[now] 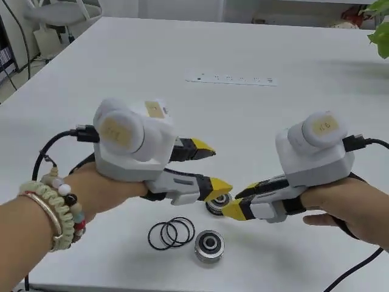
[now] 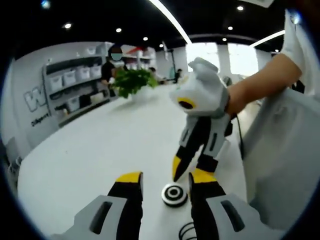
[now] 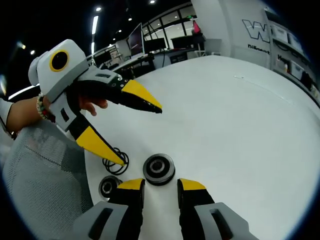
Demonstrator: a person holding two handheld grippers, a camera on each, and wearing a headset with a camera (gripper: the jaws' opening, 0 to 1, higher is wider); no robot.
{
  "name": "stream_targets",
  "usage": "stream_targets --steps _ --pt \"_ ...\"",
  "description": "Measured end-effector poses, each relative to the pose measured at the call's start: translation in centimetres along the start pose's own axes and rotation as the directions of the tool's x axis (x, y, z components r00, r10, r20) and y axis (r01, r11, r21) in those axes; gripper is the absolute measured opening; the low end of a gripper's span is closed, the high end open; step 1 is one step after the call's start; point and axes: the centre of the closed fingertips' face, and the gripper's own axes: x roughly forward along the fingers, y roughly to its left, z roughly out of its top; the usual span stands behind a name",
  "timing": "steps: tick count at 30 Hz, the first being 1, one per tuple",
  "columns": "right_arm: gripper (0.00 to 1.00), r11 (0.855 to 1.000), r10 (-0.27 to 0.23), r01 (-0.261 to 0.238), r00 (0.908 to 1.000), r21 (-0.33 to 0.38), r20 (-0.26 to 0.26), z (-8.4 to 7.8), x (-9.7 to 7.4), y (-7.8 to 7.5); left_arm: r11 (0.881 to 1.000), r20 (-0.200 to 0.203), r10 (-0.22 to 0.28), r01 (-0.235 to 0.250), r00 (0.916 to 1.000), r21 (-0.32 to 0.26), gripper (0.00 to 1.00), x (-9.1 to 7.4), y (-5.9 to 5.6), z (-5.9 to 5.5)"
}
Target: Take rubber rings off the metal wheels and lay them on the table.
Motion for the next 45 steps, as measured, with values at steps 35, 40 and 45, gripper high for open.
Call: stream_targets --steps 35,40,45 --pt "0.14 0.985 -0.023 0.022 0.9997 -0.169 -0.006 -0.5 0.7 0.1 0.995 -0.099 -0.015 0.005 0.9949 -0.104 0.14 2.1 -0.9 -4.4" --pt "0.12 0.981 -0.022 0.020 0.9997 -0.195 -0.009 -0.5 0.7 0.1 0.995 -0.101 -0.013 0.003 0.9948 -0.100 0.14 1.9 -0.9 -4.5" --pt "0.08 0.980 -0.026 0.022 0.9995 -0.197 -0.016 -0.5 0.7 0.1 0.994 -0.098 -0.009 -0.002 0.9951 -0.113 0.14 1.8 -0.8 -4.6"
